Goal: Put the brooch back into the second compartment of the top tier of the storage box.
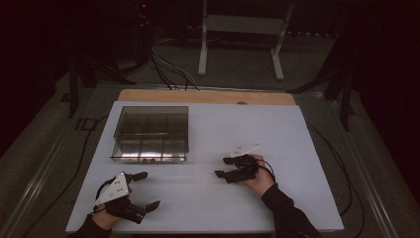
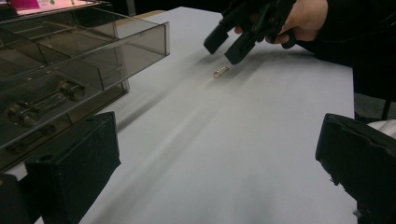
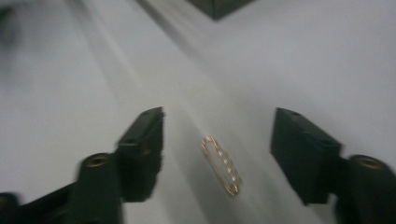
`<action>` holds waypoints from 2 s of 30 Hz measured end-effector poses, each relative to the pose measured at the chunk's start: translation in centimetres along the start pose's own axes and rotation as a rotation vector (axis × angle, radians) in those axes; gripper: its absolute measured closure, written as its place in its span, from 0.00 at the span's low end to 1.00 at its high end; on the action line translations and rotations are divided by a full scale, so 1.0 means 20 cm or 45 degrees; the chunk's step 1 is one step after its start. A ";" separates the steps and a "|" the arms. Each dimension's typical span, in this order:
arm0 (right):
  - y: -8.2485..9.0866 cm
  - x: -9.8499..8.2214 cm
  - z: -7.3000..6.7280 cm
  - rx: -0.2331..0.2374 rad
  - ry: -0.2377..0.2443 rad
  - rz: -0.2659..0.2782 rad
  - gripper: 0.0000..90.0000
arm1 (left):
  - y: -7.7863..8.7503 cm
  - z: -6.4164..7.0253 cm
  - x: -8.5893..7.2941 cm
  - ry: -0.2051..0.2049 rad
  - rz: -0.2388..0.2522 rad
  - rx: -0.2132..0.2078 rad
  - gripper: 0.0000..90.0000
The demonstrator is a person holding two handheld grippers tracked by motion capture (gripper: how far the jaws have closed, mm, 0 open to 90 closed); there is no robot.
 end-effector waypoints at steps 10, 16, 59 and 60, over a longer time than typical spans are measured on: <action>-0.03 -0.06 0.03 -0.049 0.068 -0.122 0.75 | 0.00 0.00 0.00 0.000 -0.002 -0.003 0.01; -0.04 -0.05 0.01 -0.067 0.133 -0.165 0.88 | 0.00 0.00 0.00 0.003 -0.003 -0.004 0.01; 0.09 0.33 -0.10 0.026 0.180 -0.078 0.95 | 0.00 0.01 0.00 -0.001 -0.006 -0.010 0.01; 0.09 0.34 -0.11 0.028 0.186 -0.075 0.96 | 0.00 0.01 0.00 0.001 -0.005 -0.010 0.01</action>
Point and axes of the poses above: each handheld gripper's, and its own axes: y roughly backward along the jaws, x roughly out of its top, z roughly to its right, the point moved 8 cm from there along -y, roughly forward along the jaws, and after that the axes turned 13 degrees about x, right-handed, at the moved point
